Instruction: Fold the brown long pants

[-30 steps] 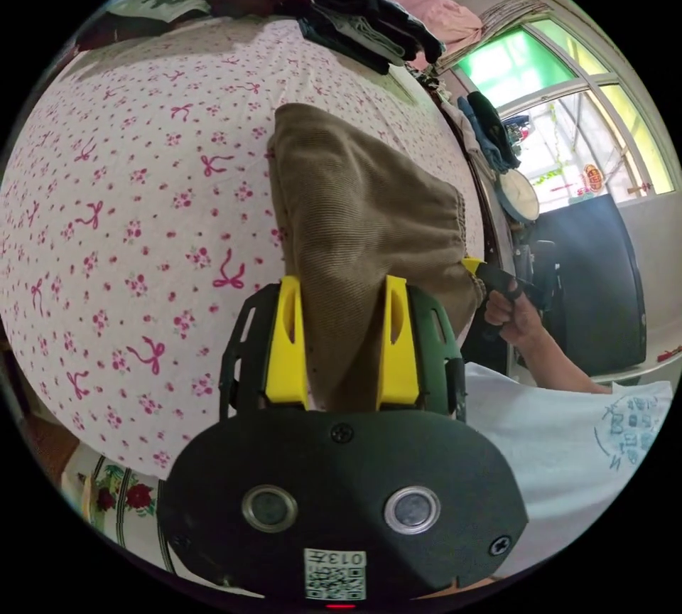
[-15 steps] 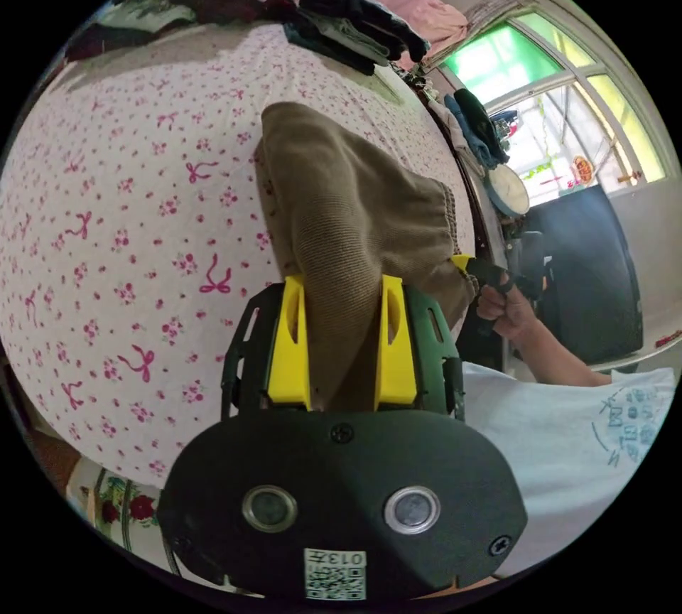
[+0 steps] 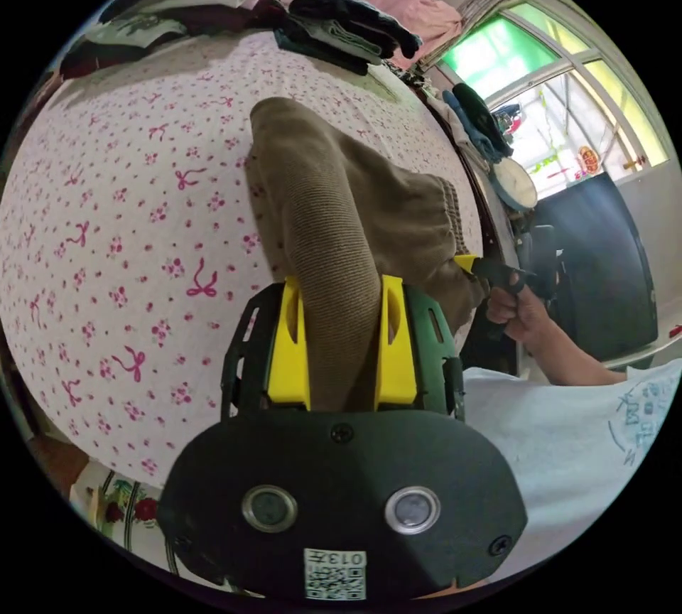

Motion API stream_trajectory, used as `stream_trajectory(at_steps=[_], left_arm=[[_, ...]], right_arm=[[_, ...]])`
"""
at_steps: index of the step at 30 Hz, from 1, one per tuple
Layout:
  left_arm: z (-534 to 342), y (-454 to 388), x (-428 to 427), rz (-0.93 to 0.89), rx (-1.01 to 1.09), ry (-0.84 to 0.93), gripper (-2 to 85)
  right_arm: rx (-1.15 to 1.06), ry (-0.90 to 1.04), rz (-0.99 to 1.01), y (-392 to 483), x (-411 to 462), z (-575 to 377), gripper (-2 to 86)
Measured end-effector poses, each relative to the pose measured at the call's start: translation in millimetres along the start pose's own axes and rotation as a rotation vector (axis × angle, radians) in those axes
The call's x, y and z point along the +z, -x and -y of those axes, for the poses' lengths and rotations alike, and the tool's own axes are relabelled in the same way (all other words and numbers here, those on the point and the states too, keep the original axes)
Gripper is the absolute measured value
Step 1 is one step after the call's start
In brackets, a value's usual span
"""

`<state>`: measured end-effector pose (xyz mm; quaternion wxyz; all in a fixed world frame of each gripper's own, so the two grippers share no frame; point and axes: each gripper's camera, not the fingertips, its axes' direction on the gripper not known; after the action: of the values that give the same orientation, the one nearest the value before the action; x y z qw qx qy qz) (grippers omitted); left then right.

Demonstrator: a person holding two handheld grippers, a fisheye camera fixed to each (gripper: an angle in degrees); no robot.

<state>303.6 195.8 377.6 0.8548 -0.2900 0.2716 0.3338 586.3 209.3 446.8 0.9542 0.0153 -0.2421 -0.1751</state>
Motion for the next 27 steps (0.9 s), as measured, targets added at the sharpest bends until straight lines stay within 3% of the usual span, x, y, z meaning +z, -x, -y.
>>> stream_trajectory(at_steps=[3,8,14,20,27], left_arm=[[9.6,-11.5,2.5,0.025,0.014,0.029,14.1],[13.7,-54.6,-9.0,0.065,0.125,0.004,13.5],[31.4,-38.2,9.3,-0.03,0.035,0.068,15.7],[47.3,-65.7,14.9,0.033,0.061,0.078,13.4],[69.4,-135.2,-11.4,0.001,0.214,-0.015,12.3]], right_arm=[[-0.007,0.01,0.034,-7.0,-9.4,5.2,12.8],[-0.17,0.01,-0.114,20.2,-39.7,6.8,11.5],[-0.018,0.062,0.019,-26.0,-54.2,21.3,14.1],[-0.035,0.076,0.025,-35.8,-79.6,31.3,11.1],[-0.223,0.001,-0.141,-1.1,-130.3,27.2,9.4]])
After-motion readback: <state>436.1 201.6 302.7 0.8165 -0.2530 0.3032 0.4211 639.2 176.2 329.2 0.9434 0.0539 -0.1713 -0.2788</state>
